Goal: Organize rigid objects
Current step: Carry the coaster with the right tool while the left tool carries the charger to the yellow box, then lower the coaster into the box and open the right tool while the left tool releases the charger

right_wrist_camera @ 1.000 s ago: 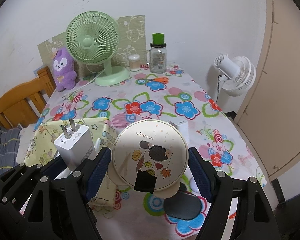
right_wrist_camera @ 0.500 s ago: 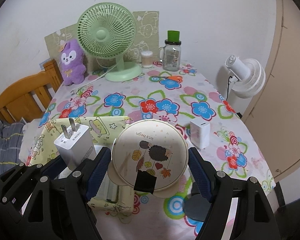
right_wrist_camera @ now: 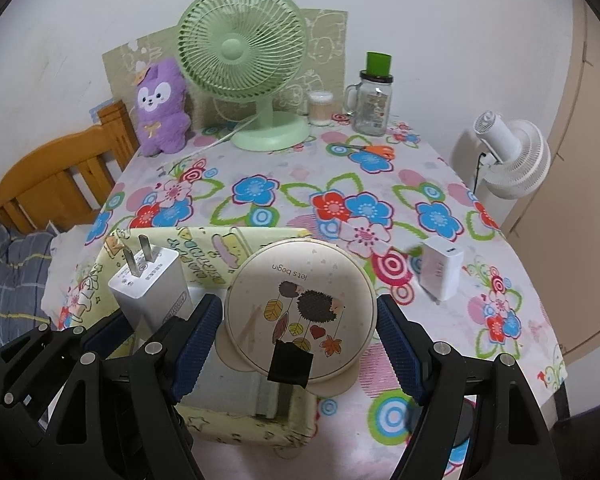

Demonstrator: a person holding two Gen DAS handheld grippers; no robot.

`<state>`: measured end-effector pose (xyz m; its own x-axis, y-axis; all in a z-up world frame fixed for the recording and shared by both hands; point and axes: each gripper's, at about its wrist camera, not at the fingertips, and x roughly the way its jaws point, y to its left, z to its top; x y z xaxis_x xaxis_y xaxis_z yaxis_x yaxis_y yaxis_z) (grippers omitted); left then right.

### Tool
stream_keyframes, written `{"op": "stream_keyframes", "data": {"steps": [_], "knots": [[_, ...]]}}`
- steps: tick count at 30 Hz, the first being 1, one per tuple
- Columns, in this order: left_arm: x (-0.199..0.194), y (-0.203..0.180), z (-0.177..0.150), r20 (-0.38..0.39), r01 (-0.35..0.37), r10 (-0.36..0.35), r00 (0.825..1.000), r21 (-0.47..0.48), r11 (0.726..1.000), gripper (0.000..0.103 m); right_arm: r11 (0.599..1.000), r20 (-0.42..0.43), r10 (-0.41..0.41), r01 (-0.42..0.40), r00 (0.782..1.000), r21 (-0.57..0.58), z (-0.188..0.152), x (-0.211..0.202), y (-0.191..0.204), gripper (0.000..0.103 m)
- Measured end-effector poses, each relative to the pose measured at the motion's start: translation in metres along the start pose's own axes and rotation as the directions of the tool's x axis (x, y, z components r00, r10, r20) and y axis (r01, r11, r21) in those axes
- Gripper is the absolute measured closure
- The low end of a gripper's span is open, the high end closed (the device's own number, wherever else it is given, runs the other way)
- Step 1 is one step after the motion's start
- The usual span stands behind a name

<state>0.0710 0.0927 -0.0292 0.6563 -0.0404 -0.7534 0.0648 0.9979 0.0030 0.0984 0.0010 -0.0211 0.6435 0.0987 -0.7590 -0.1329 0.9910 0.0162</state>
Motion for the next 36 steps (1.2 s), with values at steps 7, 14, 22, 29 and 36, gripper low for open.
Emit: {"op": "stream_keyframes", "data": {"steps": [7, 14, 22, 29, 36], "knots": [[0.008, 0.013, 0.0, -0.015, -0.008, 0.007, 1.0, -0.015, 1.0, 0.078, 1.0, -0.017, 0.009, -0.01, 1.0, -0.021, 0.003, 0.011, 0.013, 0.024], [0.02, 0.024, 0.0, -0.04, -0.014, 0.013, 0.999, -0.027, 1.0, 0.078, 0.999, -0.045, 0.019, -0.02, 0.999, -0.033, 0.006, 0.027, 0.023, 0.023], [0.031, 0.033, -0.002, -0.067, -0.008, 0.005, 0.998, -0.036, 0.999, 0.078, 0.998, -0.058, -0.01, 0.006, 0.998, -0.064, 0.007, 0.039, 0.034, 0.023], [0.04, 0.042, -0.003, -0.085, -0.018, 0.014, 0.996, -0.05, 0.999, 0.077, 0.994, -0.048, -0.057, 0.053, 0.997, -0.098, 0.008, 0.044, 0.041, 0.023], [0.045, 0.052, -0.004, -0.098, -0.03, 0.023, 0.995, -0.07, 0.997, 0.077, 0.994, -0.069, -0.01, 0.003, 0.998, -0.108, 0.01, 0.053, 0.05, 0.029]]}}
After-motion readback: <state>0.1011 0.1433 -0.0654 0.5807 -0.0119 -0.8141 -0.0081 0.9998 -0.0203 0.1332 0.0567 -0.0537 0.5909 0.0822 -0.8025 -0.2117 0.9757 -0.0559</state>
